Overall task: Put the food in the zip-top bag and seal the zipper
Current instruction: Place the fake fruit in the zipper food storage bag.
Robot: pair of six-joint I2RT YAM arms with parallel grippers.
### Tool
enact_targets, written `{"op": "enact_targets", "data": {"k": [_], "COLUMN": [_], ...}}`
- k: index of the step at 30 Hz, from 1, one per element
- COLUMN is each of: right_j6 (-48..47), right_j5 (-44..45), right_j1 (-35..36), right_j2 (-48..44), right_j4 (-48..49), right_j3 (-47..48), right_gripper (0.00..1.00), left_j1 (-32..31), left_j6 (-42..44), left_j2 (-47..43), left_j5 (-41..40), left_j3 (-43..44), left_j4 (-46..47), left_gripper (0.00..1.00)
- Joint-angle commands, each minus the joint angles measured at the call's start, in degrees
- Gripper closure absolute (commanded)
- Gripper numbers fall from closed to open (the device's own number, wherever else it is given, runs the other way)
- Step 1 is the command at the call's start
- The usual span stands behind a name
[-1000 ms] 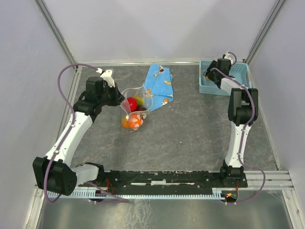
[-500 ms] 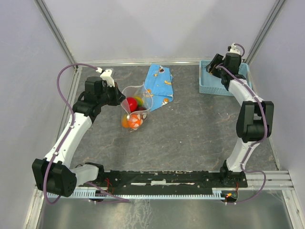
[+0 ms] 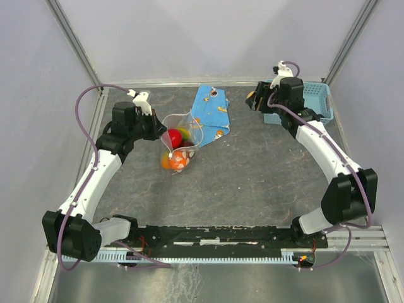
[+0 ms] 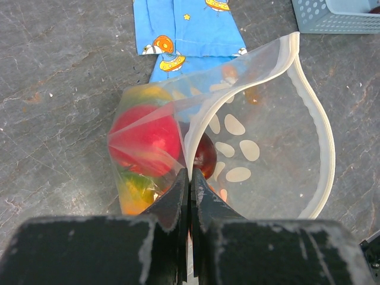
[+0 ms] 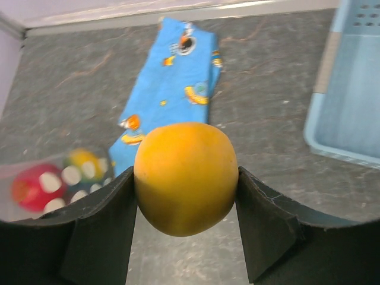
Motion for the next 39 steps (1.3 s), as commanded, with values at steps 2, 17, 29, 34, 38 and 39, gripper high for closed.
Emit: {"op": "enact_targets", "data": {"k": [2,17,29,34,38,39], "right_j6": [-2.2,-3.3,-8.0,-8.9,-9.6,-9.7], "right_j5": [-1.4,-3.8,-2.4,-1.6,0.0,0.4], "right_j1": [5.4,22.1,34.0,36.3,36.7,36.7], "right_j2": [-7.5,-8.9,0.3,6.1,10.9,11.8], "right_j4": [-1.9,-3.9,-5.6,-8.0,-10.6,-10.9], "right_j3": [-0.9,3.9,12.9,17.4,20.7,21.4], "right_gripper": [0.51,0.51,0.49,0.48,0.48,0.48], "left_j1": [0.3,0.2,0.3,0.3,0.3,0.3], "left_j6": [-2.6,-2.7,-2.7,-2.7,-2.8,-2.8], "left_j2": [-1.7,-1.9,-2.1,-2.2,-2.2,-2.2], "left_j5": [1.4,2.1,2.0,2.2,2.3,2.3], "left_j3": [0.1,0.0,0.0,-0.1,-0.1,-0.1], "left_j4": [3.3,3.5,3.8,3.9,3.9,3.9], "left_gripper": [0.97,0.97,0.97,0.97,0.97,0.97]}}
